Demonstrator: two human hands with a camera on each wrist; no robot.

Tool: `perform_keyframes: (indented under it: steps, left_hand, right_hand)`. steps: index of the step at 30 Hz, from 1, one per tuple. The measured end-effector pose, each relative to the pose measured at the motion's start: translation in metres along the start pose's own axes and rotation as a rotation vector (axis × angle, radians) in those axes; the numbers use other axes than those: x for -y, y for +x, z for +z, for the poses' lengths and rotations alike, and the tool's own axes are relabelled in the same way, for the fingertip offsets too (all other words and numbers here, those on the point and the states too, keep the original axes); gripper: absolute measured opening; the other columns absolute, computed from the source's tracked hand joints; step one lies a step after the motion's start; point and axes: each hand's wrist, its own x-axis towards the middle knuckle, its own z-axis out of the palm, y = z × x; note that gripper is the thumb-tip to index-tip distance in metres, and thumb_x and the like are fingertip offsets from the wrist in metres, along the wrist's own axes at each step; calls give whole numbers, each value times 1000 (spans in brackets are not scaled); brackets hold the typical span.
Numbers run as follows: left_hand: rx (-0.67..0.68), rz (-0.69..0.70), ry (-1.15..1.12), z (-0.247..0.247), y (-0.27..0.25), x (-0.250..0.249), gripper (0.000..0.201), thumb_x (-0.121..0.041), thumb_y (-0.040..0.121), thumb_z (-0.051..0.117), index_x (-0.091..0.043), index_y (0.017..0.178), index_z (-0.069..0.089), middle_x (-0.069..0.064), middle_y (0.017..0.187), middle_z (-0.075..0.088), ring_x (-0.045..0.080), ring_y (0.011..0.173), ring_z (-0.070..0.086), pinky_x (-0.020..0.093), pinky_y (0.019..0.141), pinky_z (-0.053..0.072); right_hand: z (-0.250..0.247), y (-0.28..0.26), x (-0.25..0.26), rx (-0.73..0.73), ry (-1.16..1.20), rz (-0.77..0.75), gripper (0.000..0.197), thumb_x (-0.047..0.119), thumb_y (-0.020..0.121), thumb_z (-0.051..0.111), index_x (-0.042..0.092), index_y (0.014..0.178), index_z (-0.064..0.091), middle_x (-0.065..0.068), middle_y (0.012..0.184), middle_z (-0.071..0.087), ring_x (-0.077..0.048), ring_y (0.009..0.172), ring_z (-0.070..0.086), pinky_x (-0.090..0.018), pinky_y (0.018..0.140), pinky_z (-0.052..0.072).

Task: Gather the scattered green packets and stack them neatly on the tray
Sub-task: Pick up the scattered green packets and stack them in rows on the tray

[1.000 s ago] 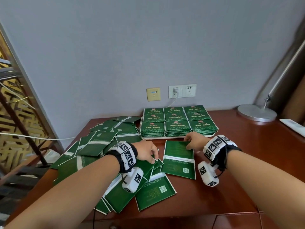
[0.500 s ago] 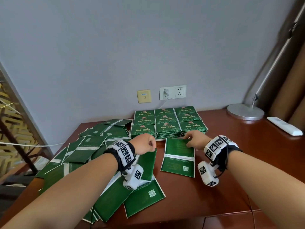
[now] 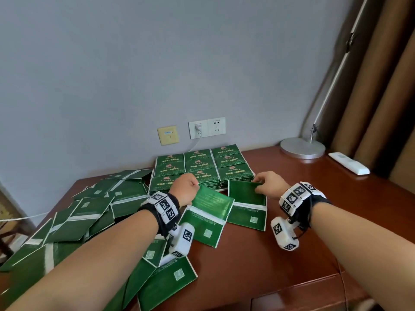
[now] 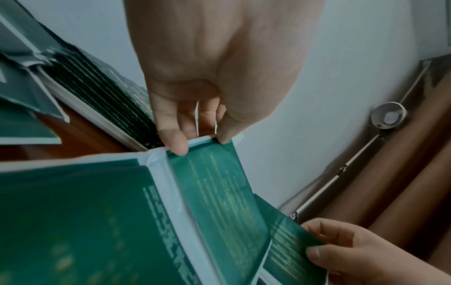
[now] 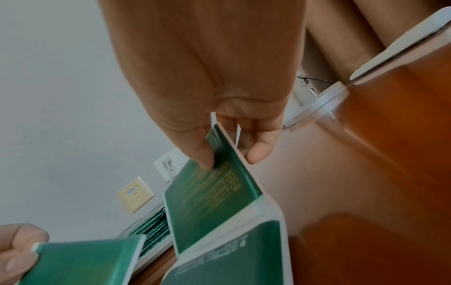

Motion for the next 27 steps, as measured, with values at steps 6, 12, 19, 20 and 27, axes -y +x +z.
perform_keyframes:
  steps: [6, 12, 19, 20, 27]
  left_hand:
    - [23, -112, -153, -13, -1, 20, 9, -1, 95, 57, -10, 92, 55, 6, 101, 56, 30, 94, 65, 47, 81, 59]
    - [14, -119, -172, -27, -21, 33, 17, 3, 96, 49, -12, 90, 54, 8, 92, 56, 28, 88, 63, 48, 81, 59]
    - [152, -31, 56, -36, -41, 41, 19, 2, 91, 56, -14, 87, 65, 5, 95, 66, 23, 81, 62, 36, 78, 57]
    - [180, -26, 85, -36, -42, 42, 24, 5, 90, 53, -15, 84, 66, 1, 93, 66, 22, 82, 63, 31, 73, 57]
    - [246, -17, 167, -21, -42, 42, 35, 6, 83, 50, -22, 78, 69, 1, 92, 69, 23, 89, 68, 32, 81, 57]
  right_hand:
    - [-1, -4, 5, -61, 10, -26, 24, 7, 80, 64, 21, 100, 70, -1, 98, 67, -18, 88, 62, -25, 76, 48]
    - [3, -16, 15, -19, 15, -68, 22, 4, 78, 66, 25, 83, 70, 4, 85, 67, -8, 75, 62, -17, 58, 43]
    - [8, -31, 19, 84, -37, -74, 22, 5, 75, 68, 26, 78, 71, 7, 83, 67, -8, 76, 63, -17, 60, 45]
    - [8, -32, 18, 107, -47, -75, 19, 8, 74, 71, 26, 78, 71, 7, 83, 67, -8, 76, 63, -18, 62, 46]
    - [7, -37, 11, 103, -55, -56, 11, 28, 74, 80, 28, 79, 70, 9, 87, 68, -10, 84, 63, -25, 76, 49]
